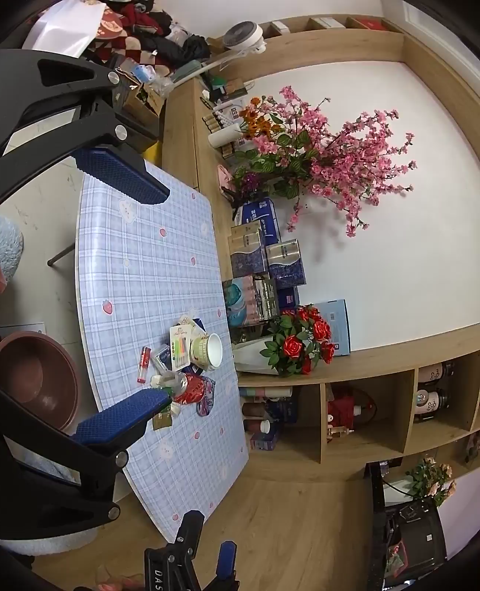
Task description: Collect trash
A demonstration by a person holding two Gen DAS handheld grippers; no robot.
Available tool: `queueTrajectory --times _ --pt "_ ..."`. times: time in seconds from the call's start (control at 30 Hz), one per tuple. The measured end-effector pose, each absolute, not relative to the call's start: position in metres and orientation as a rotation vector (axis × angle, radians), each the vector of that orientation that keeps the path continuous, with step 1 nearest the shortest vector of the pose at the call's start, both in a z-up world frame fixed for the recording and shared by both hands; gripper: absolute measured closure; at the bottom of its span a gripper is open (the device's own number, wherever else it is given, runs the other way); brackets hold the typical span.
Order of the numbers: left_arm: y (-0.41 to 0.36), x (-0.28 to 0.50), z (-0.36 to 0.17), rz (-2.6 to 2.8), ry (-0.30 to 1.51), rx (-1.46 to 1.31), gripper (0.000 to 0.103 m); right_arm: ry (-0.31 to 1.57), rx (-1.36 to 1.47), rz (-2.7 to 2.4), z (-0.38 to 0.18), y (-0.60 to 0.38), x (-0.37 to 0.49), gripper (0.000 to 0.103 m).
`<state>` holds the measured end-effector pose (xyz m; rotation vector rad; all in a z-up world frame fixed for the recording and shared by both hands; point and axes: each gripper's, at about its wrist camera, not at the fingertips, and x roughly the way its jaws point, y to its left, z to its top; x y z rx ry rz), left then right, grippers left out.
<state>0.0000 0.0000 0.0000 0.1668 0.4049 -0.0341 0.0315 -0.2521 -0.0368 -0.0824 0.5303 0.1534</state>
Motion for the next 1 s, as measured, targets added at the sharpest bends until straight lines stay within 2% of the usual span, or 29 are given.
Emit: queueTrajectory --times 1.0 --pt "-0.0010 0.0000 -0.0004 -0.029 0.405 0.187 0.005 0.523 -0.090 0.150 -0.0413 -0.2514 0.0324 0.006"
